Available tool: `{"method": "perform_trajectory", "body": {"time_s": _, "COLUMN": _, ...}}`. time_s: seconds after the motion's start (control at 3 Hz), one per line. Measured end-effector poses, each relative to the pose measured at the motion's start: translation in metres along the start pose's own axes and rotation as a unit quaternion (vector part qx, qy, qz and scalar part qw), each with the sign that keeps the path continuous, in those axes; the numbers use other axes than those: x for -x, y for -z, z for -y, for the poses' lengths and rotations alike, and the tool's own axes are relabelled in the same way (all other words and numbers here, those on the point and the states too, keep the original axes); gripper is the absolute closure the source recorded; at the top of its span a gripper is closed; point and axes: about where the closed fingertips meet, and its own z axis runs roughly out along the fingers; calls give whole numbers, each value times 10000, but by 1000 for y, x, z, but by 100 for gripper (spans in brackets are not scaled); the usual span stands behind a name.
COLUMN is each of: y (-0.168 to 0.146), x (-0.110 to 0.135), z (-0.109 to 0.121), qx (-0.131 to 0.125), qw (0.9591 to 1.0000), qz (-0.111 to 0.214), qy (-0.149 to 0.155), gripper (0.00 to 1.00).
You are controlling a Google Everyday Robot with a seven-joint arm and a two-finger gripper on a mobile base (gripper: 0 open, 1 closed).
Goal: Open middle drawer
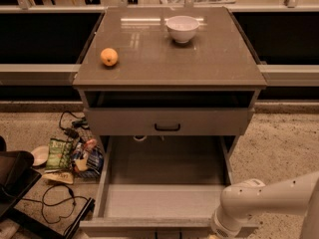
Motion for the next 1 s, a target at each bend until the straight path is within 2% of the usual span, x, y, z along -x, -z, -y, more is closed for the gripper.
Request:
{"method": "perform_trajectory", "body": {"time_s": 0.33, "y": 17, "x": 3, "z": 1, "qx": 41, "qw": 9998, "qz": 20, "qy": 205, "gripper": 0}}
{"method": "perform_trajectory", "body": {"time_s": 0.67, "y": 105, "x": 28, "z": 24, "qx": -194, "qw": 9980, "qz": 512, "qy": 305, "gripper": 0}}
{"method": "perform_trajectory", "body": {"time_s": 1.0, "y": 207, "x": 37, "z": 55, "qx": -535, "qw": 9929, "qz": 866, "qy": 612, "gripper": 0}}
